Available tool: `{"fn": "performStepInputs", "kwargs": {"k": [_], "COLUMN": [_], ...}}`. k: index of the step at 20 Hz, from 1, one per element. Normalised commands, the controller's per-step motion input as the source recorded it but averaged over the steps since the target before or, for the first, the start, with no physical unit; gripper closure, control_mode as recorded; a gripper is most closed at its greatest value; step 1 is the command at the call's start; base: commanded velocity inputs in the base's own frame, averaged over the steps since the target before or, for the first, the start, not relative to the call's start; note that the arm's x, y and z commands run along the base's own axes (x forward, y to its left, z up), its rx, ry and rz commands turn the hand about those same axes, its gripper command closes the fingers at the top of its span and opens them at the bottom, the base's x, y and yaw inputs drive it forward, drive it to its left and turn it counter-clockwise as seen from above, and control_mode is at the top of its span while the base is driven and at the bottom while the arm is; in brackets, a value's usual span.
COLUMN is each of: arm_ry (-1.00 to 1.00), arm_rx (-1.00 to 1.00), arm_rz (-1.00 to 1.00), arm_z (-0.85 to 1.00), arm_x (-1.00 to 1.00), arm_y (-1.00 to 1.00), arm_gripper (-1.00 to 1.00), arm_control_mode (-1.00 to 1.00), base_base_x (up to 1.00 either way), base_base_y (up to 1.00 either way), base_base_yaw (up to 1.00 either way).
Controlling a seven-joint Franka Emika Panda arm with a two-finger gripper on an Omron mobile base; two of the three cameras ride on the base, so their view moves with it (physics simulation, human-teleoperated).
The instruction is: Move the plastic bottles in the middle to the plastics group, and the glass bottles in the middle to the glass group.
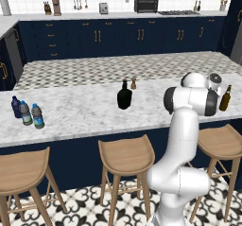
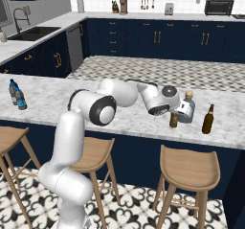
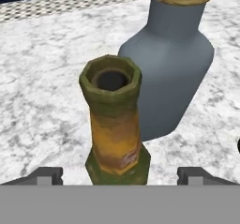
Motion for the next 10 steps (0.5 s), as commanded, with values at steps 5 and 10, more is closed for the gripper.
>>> {"fn": "performStepInputs", "kwargs": {"k": [5, 10], "arm_ry": [0.00, 0.00], "arm_rx": [0.00, -0.04], "arm_rz": [0.00, 0.01], "arm_z": [0.72, 0.83], "arm_x": [-0.35, -0.56], "arm_y": [0.27, 0.76], "arm_gripper": [-1.00, -1.00], "arm_control_mode": [-1.00, -1.00], "base_base_x": [0.00, 0.00], "base_base_y": [0.00, 0.00], "base_base_yaw": [0.00, 0.00]}}
